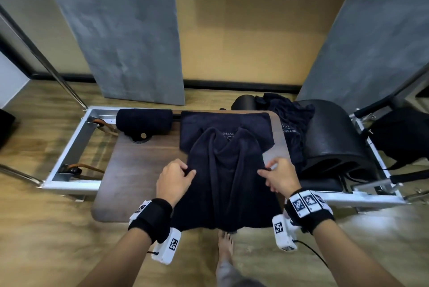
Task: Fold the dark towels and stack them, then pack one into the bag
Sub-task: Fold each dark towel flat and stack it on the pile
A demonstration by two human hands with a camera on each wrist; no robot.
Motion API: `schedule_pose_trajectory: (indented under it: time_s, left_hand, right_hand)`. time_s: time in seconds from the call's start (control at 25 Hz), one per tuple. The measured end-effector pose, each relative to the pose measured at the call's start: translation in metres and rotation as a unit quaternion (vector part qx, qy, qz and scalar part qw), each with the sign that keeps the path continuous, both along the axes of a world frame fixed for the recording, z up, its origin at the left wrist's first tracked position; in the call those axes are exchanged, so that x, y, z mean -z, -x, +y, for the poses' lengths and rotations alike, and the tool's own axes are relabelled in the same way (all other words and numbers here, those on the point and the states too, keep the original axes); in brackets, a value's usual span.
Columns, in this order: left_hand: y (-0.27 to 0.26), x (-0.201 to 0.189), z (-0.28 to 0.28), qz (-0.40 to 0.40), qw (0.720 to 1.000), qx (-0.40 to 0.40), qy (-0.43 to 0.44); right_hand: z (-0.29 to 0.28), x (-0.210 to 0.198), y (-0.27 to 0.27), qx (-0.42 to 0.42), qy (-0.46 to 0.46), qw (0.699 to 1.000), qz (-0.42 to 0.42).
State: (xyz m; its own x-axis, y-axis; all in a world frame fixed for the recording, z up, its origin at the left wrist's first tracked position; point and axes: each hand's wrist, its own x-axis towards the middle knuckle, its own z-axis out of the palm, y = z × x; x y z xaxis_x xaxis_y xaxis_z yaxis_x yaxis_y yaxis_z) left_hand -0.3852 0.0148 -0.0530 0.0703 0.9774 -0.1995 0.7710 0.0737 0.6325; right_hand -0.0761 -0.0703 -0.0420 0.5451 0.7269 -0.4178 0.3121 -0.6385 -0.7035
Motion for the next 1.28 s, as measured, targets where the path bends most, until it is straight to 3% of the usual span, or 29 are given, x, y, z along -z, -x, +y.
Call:
schedule_pose_trajectory:
  time_s: [0.12, 0.2, 0.28, 0.36, 0.48, 0.56, 0.64, 0.72, 0.88, 1.0, 1.12, 1.28]
  left_hand:
    - [0.007, 0.000, -0.014, 0.020, 0.999, 0.011, 0.038]
    - [0.006, -0.006, -0.018, -0.016, 0.999, -0.013, 0.042]
    - [0.004, -0.011, -0.017, -0.116, 0.991, -0.051, 0.031]
    - [0.001, -0.019, -0.014, -0.242, 0.966, -0.090, 0.026]
    - [-0.003, -0.027, -0.011, -0.343, 0.934, -0.087, 0.041]
    - [-0.001, -0.027, -0.021, -0.301, 0.953, -0.021, 0.009]
    - [0.004, -0.019, -0.036, -0.219, 0.973, 0.041, -0.059]
    - [0.014, -0.009, -0.052, -0.122, 0.982, 0.120, -0.080]
    - [0.034, 0.000, -0.074, 0.022, 0.960, 0.267, -0.083]
    - [0.043, 0.004, -0.080, 0.100, 0.941, 0.306, -0.100]
    - [0.050, 0.003, -0.081, 0.092, 0.943, 0.309, -0.088]
    - [0.056, 0.003, -0.078, -0.010, 0.954, 0.291, -0.077]
  right_hand:
    - [-0.023, 0.009, 0.005, -0.017, 0.046, 0.999, 0.010]
    - [-0.025, 0.005, 0.011, 0.002, 0.035, 0.998, 0.042]
    - [-0.021, -0.005, 0.013, 0.064, -0.018, 0.990, 0.121]
    - [-0.017, -0.018, 0.014, 0.131, -0.101, 0.967, 0.197]
    - [-0.017, -0.028, 0.011, 0.138, -0.188, 0.944, 0.234]
    - [-0.026, -0.025, 0.013, 0.087, -0.178, 0.967, 0.159]
    - [-0.040, -0.014, 0.015, 0.001, -0.130, 0.991, 0.013]
    - [-0.055, -0.002, 0.018, -0.085, -0.076, 0.991, -0.070]
    - [-0.074, 0.006, 0.023, -0.141, -0.106, 0.979, -0.105]
    - [-0.086, 0.006, 0.024, -0.198, -0.112, 0.967, -0.118]
    - [-0.102, 0.011, 0.022, -0.262, -0.079, 0.952, -0.136]
    - [-0.117, 0.016, 0.018, -0.281, -0.070, 0.942, -0.168]
